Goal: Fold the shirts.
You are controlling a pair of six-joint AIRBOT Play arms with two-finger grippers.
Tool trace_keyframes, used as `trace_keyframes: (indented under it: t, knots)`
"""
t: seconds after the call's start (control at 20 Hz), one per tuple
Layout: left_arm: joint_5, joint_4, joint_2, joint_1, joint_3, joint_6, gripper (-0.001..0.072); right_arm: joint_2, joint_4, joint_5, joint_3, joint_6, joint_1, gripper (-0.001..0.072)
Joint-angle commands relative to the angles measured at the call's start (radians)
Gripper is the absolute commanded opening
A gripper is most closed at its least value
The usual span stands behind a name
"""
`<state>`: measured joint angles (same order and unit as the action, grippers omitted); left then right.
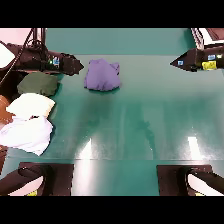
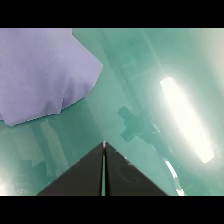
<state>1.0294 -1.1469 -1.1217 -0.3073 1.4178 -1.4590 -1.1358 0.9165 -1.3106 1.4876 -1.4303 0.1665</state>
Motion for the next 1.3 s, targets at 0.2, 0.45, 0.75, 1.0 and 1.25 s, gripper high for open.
trace_keyframes:
  t: [0.2, 0.45, 0.75, 1.0, 1.25]
  knots:
    - [-0.001, 0.000, 0.000, 0.000, -0.001, 0.000, 0.0023, -0.005, -0.001, 0.002, 0.000, 0.000, 0.000, 0.0013]
    - [-0.001, 0.000, 0.000, 0.000, -0.001, 0.000, 0.0023, -0.005, -0.001, 0.002, 0.000, 0.000, 0.000, 0.0013]
    - [-0.156, 0.003, -0.006, 0.000, -0.001, 0.002, 0.0048, -0.005, -0.001, 0.013, 0.000, 0.000, 0.000, 0.0013]
    - [-0.241, -0.145, -0.172, 0.011, -0.004, -0.060, 0.0528, -0.005, -0.006, 0.025, 0.000, -0.001, 0.001, 0.0013]
    - [-0.340, -0.005, -0.473, 0.135, -0.004, -0.163, 0.0529, -0.005, -0.008, 0.024, 0.000, -0.001, 0.000, 0.0013]
